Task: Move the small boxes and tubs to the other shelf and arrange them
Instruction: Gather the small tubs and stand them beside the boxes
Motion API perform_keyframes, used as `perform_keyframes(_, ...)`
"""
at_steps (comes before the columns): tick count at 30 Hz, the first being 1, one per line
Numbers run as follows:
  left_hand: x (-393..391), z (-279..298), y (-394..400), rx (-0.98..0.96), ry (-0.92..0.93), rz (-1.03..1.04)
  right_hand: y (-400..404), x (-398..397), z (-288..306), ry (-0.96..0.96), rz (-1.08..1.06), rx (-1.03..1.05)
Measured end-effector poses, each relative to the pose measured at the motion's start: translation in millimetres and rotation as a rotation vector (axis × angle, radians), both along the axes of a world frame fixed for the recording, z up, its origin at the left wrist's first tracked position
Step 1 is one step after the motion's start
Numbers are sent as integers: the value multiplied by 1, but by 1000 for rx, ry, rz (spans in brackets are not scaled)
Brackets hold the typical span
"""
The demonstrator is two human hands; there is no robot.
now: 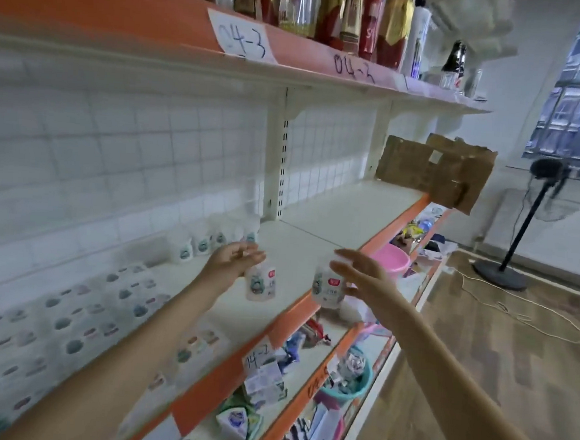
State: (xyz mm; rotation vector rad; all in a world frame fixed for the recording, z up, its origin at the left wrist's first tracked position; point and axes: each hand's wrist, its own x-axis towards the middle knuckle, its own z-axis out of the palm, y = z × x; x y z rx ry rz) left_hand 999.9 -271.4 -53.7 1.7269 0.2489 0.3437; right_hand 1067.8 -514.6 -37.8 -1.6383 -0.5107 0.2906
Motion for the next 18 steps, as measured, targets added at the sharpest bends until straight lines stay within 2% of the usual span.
perform_keyframes(5, 17, 2, 51, 99, -14, 271, 83, 68, 9, -96, 253, -98)
perform_keyframes(9, 19, -4, 77, 127, 31, 470, 144, 111, 13, -281, 486, -237)
perform_keyframes(14, 19, -7, 80, 130, 132, 637, 194, 143, 15, -480, 700, -365)
perform_keyframes(18, 13, -6, 73, 198, 173, 772, 225, 156, 17, -556, 824, -352)
